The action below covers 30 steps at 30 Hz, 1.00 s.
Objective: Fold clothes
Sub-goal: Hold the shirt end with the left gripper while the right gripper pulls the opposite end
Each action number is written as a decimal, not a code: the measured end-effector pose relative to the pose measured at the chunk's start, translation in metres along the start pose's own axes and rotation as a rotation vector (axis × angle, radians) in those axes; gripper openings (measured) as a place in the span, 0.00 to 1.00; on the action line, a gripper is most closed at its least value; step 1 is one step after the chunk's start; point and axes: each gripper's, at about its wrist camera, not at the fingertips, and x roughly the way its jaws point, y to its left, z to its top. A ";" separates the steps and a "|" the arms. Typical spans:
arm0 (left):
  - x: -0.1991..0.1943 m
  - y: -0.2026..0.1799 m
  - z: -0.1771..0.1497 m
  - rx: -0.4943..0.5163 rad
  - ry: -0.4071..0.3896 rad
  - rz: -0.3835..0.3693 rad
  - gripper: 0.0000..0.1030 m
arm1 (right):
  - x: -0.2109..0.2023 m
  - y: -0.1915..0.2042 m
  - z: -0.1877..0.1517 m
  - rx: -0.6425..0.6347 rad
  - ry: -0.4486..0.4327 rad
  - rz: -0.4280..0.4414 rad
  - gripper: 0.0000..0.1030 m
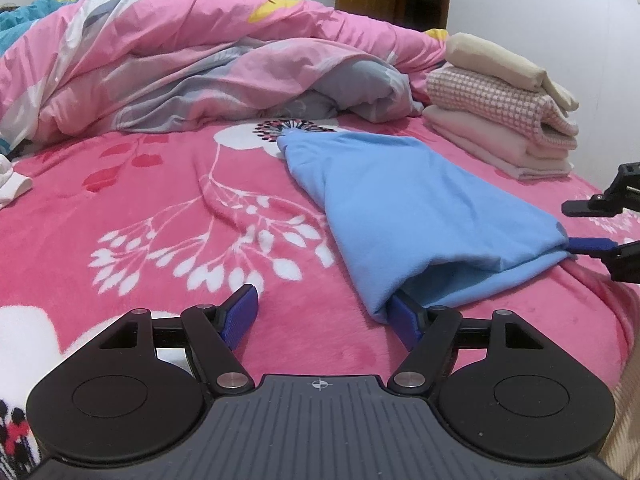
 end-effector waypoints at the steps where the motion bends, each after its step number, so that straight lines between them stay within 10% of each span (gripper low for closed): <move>1: 0.000 0.000 0.000 -0.001 0.001 0.000 0.70 | -0.002 0.000 0.000 0.000 -0.008 -0.001 0.36; 30: 0.001 0.001 -0.003 -0.022 0.001 -0.007 0.70 | 0.006 0.011 -0.008 -0.031 0.008 0.020 0.35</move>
